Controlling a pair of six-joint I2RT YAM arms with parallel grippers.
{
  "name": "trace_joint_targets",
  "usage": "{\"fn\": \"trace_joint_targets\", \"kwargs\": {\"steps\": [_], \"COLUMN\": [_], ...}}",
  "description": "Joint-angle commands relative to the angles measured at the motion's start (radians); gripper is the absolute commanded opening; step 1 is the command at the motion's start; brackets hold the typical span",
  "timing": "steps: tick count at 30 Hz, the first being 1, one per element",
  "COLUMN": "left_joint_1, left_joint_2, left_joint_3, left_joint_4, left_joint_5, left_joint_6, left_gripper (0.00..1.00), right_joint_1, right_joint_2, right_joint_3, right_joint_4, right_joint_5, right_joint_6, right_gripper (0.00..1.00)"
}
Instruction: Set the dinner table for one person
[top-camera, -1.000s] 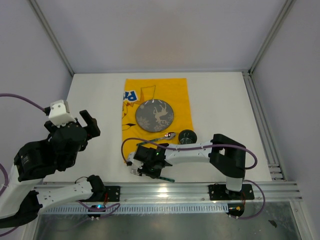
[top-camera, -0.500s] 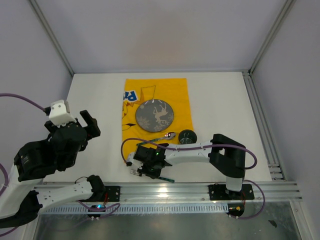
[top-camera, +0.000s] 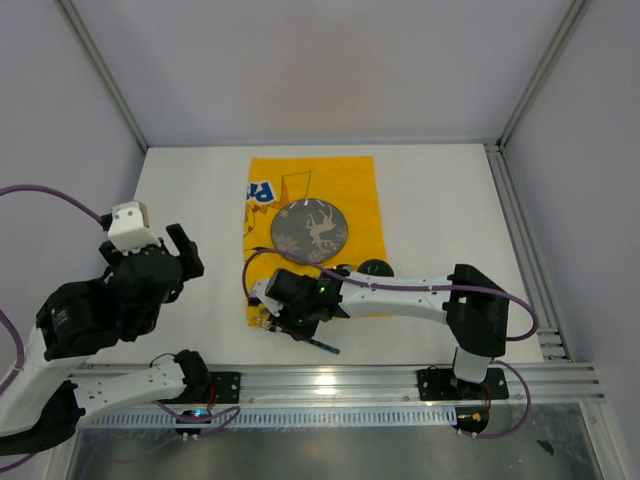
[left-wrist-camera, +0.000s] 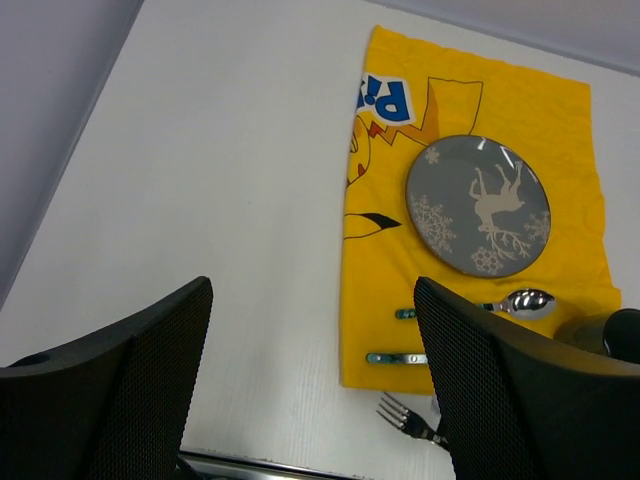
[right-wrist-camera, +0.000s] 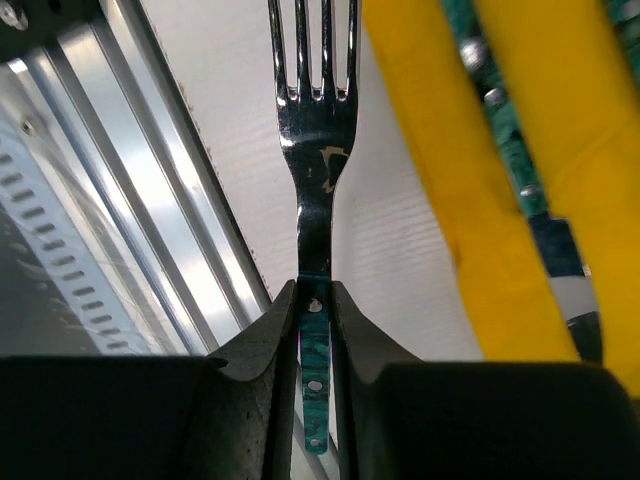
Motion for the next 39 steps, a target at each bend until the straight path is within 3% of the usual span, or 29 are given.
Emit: {"fn": "trace_joint_targets", "kwargs": {"steps": [1,4,12,17,23,27,39], "left_joint_1": [0.001,0.001,0.001,0.001,0.001,0.001,0.001], "left_joint_2": [0.003,0.000,-0.036,-0.005,0.113,0.168,0.317], "left_joint_3": [-0.008,-0.009,-0.017,-0.047,-0.081,-0.080,-0.060], "left_joint_4": [-0.002,-0.007,-0.005,-0.010,0.000,0.033,0.268], "left_joint_5": [-0.007,-0.014,-0.032,-0.003,0.068,0.103,0.553], "left_joint_6": [0.010,0.007,-0.001,0.036,0.093,0.149,0.528], "left_gripper": [0.84,0.84,0.85,0.86,0.86,0.87,0.83], "right_joint_1": [-0.056,-0.082,-0.211,-0.349,-0.475,-0.492,-0.524], "right_joint_2": [-0.107,-0.133,-0.158,-0.181,-0.232,-0.212,-0.202], "right_joint_3": [0.141,0.217,0.272,0.251,0.122,0.117,0.127], "right_joint_4": [-0.020,-0.049,-0.097,-0.119,-0.002,0.004,0.006], "right_joint_5": [0.030,0.059,0.386,0.533,0.489,0.456,0.328], "right_joint_6": [0.070,0.107,0.232,0.566,1.000,1.183,1.346], "right_gripper": [0.03,0.03,0.03,0.03,0.03,0.03,0.03]}}
